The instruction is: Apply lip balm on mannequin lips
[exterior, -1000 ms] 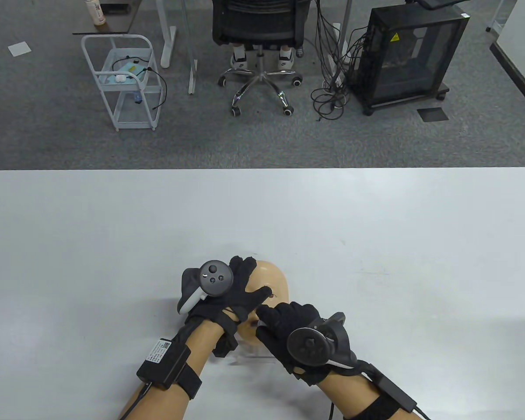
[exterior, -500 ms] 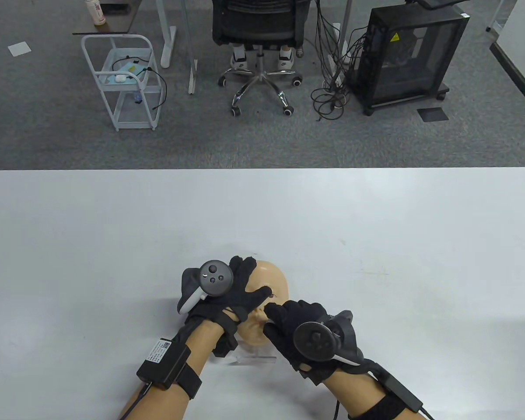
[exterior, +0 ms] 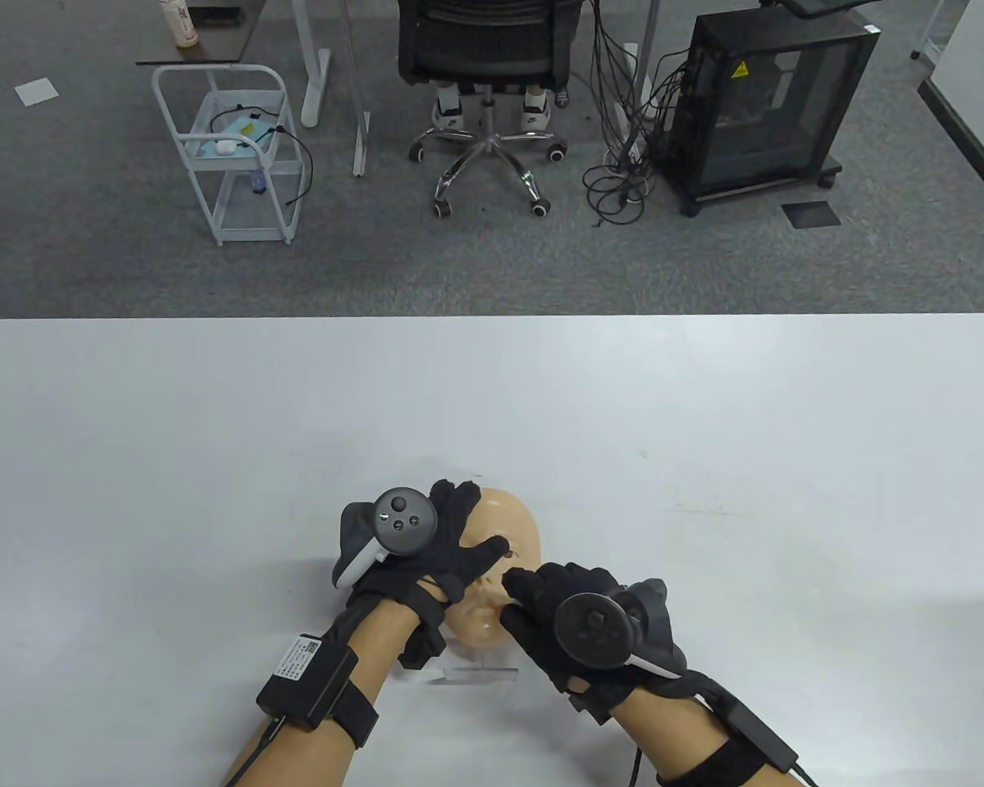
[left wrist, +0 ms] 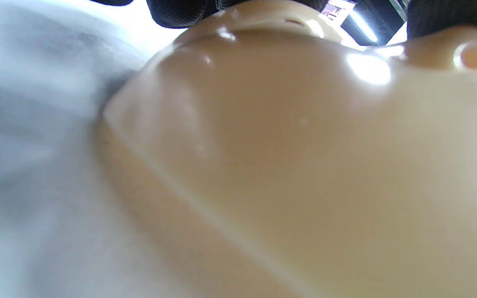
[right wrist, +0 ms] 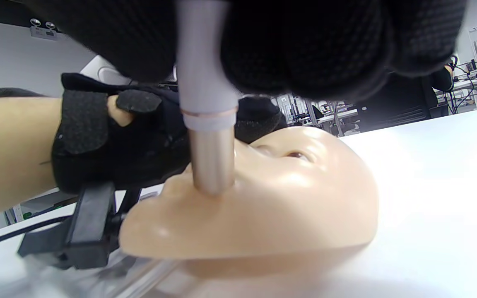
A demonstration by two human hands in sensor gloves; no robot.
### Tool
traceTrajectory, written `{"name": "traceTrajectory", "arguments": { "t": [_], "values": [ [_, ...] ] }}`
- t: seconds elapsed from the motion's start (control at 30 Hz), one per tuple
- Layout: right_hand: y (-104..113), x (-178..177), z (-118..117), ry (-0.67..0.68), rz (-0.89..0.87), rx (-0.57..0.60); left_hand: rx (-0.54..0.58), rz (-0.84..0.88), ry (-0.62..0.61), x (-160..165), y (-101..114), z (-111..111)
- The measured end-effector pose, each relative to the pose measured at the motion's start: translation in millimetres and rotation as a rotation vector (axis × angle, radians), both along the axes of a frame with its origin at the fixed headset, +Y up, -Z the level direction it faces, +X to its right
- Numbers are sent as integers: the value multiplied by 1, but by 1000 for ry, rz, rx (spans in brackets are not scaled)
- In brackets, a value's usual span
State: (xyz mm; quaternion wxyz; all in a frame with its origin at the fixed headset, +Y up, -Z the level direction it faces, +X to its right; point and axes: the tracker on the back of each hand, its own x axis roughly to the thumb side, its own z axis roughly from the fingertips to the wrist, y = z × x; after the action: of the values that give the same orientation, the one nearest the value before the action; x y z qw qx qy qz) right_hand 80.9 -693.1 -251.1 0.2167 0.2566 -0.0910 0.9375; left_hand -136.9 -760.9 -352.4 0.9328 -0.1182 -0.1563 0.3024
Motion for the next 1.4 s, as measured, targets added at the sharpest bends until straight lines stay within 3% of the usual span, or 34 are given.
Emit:
{"name": "traceTrajectory", "arguments": {
  "t": [0.13, 0.37, 0.43, 0.5, 0.67, 0.8, 0.9, 1.0, 1.07, 1.17, 1.3, 1.4],
  "values": [
    [8, 21, -7, -46, -157, -26, 10, 12, 1, 0, 0, 0],
    [-6, 75, -31, -165, -750, -345, 64, 177, 21, -5, -5, 3],
    [-13, 82, -35, -177, -866, -438, 137, 260, 46, -10, 2, 3],
    [-18, 84, -36, -177, -945, -509, 132, 364, 3, -13, 14, 7],
    [-27, 79, -36, -175, -1026, -607, 106, 610, -176, -3, 46, 27],
    [-34, 71, -33, -170, -1062, -689, 151, 497, -238, 18, 64, 54],
    [-36, 65, -31, -158, -1058, -725, 222, 425, -214, 20, 63, 72],
    [-36, 58, -26, -132, -1044, -756, 290, 525, -161, 14, 57, 85],
    [-37, 54, -24, -123, -1044, -781, 281, 511, -189, 15, 57, 85],
    [-40, 51, -23, -122, -1064, -829, 358, 508, -198, 13, 57, 84],
    [-42, 48, -23, -104, -1047, -808, 280, 601, -199, 9, 48, 79],
    [-37, 43, -24, -2, -1027, -692, 103, 761, -136, 4, 39, 73]
  ]
}}
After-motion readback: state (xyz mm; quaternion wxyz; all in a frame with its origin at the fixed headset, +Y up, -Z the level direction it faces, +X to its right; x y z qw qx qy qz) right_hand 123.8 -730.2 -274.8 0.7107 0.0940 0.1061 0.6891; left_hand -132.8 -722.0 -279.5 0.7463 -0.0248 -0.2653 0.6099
